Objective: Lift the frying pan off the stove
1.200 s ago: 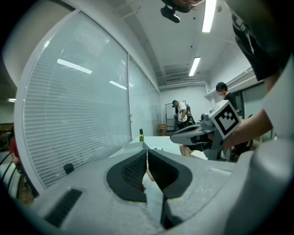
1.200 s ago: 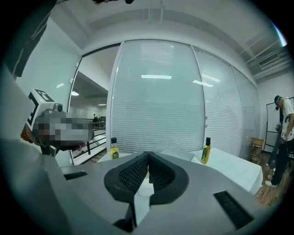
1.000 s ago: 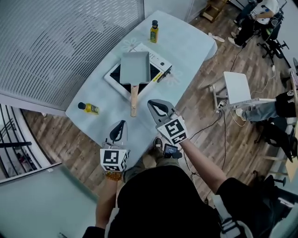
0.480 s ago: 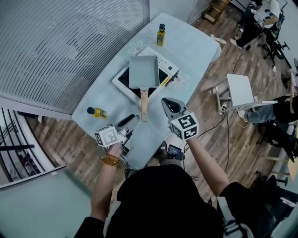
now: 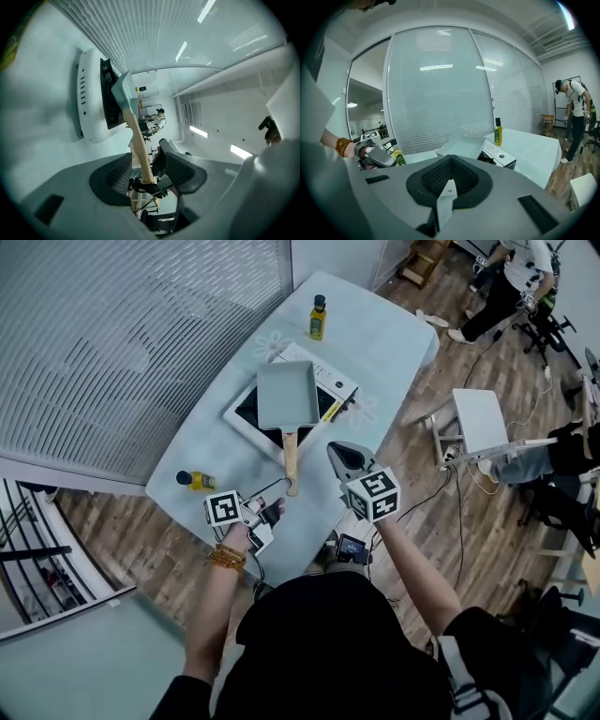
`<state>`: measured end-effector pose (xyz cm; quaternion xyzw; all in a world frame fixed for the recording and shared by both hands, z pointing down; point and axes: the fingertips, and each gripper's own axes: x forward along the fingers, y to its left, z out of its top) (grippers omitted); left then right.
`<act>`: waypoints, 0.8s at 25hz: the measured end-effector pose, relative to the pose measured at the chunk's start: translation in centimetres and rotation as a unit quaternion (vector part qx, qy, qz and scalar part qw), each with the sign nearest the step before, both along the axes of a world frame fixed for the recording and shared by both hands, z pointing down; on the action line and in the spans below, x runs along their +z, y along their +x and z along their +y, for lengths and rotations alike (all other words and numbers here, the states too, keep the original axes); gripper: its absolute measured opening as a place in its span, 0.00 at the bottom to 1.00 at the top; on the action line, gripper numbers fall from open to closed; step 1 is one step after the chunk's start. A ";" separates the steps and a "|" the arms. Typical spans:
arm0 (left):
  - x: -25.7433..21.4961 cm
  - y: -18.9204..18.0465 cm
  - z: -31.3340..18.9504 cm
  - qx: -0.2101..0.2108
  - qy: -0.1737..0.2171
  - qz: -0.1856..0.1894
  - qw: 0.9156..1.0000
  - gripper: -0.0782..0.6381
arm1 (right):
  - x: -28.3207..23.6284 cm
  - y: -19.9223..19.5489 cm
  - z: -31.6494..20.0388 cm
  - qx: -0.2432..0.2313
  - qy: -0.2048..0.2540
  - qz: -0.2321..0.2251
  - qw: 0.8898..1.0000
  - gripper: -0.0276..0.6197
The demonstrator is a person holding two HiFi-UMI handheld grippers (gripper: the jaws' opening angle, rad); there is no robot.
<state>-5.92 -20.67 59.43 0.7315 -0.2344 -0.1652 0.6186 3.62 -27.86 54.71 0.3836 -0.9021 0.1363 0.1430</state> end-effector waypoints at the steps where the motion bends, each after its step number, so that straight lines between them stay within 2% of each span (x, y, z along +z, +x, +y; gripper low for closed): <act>1: 0.1 0.3 -0.1 0.006 0.003 -0.002 1.000 0.42 | 0.2 0.0 -0.2 0.001 -0.003 -0.001 1.000 0.05; 9: 0.2 1.8 0.0 0.029 0.002 0.003 1.000 0.41 | 1.7 0.0 -0.9 -0.002 -0.038 -0.016 0.999 0.05; 12: 0.6 1.8 -0.1 0.038 0.005 0.013 0.999 0.35 | 2.6 -0.4 -1.1 -0.013 -0.073 -0.038 0.997 0.05; 16: 1.1 1.9 0.0 0.037 -0.003 0.019 0.999 0.27 | 3.4 -1.0 -1.1 -0.031 -0.138 -0.107 0.984 0.05; 20: 0.8 2.1 0.1 0.034 -0.016 0.036 0.999 0.26 | 4.0 -1.5 -1.4 -0.047 -0.204 -0.176 0.962 0.06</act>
